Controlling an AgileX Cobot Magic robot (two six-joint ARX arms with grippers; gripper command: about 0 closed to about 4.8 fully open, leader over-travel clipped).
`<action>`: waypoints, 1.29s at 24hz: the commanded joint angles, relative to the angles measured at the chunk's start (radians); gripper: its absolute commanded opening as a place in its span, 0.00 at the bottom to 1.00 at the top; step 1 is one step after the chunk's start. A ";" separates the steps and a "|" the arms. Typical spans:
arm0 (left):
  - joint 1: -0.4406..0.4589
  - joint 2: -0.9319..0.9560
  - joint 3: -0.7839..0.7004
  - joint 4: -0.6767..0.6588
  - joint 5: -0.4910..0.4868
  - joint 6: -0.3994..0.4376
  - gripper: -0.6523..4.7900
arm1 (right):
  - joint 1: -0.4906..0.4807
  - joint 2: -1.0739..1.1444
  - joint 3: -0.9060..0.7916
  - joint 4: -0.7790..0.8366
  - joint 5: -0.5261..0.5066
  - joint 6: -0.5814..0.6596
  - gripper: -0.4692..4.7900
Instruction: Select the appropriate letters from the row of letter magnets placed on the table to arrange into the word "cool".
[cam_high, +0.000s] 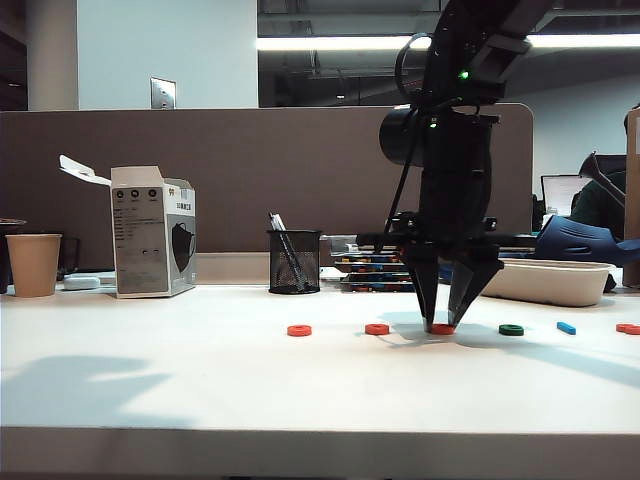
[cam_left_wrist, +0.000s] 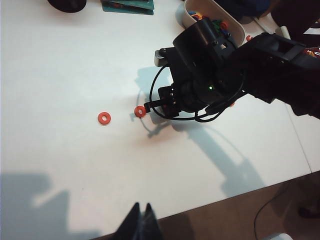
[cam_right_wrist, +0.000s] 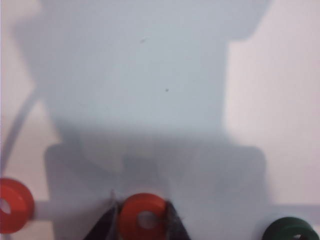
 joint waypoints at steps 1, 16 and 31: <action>-0.001 -0.002 0.003 0.009 -0.005 0.005 0.11 | 0.002 0.011 -0.005 -0.010 -0.002 0.003 0.26; -0.001 -0.002 0.003 0.009 -0.005 0.005 0.11 | 0.002 -0.016 0.030 -0.016 -0.001 -0.022 0.26; -0.001 -0.002 0.003 0.009 -0.005 0.005 0.11 | 0.004 -0.180 0.138 -0.224 0.003 0.017 0.26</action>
